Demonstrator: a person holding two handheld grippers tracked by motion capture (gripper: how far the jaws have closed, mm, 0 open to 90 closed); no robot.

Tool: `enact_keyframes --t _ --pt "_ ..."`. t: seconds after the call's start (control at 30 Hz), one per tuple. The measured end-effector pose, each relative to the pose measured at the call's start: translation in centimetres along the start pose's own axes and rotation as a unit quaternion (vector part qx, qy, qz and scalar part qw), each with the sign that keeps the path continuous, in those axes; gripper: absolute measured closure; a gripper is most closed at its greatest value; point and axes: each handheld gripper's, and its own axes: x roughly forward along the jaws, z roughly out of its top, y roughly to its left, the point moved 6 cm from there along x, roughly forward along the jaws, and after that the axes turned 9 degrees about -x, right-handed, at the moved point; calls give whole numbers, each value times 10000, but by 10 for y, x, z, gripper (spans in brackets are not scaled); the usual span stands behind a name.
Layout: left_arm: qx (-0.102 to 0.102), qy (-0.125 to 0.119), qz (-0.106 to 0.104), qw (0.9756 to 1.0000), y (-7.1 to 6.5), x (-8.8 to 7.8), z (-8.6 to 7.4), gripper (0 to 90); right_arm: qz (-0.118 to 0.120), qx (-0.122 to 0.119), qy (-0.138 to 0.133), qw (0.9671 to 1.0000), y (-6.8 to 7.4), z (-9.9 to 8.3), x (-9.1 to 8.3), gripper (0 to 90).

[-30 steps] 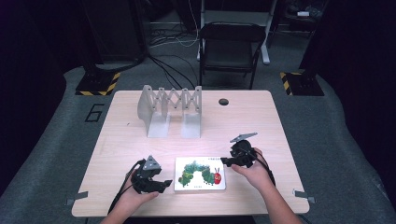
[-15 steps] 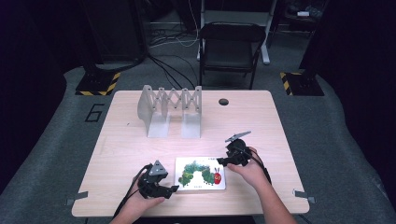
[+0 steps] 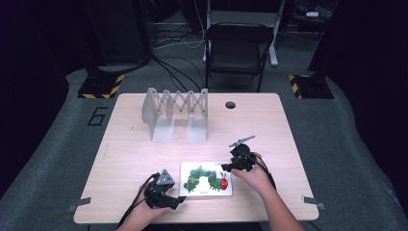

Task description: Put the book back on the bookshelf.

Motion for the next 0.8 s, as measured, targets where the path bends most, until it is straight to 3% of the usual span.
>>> enact_keyframes --t 0.27,0.33,0.4,0.43,0.47,0.8 --pt "49 -8 38 10000 0 5 -1 287 60 1 109 9999 0 2 10 430" --pt "-6 -45 -2 10000 -1 6 -1 287 122 120 169 9997 1 2 11 430" --pt "-33 -69 -6 10000 -2 7 -1 285 141 79 164 9997 0 2 11 429" --pt "-21 -84 24 10000 -2 8 -1 285 193 165 184 9995 1 2 12 427" --pt "65 -79 45 9999 -1 8 0 285 206 159 202 9995 0 2 12 427" --pt "150 -104 69 9998 -4 11 1 262 300 145 174 9993 3 6 17 401"
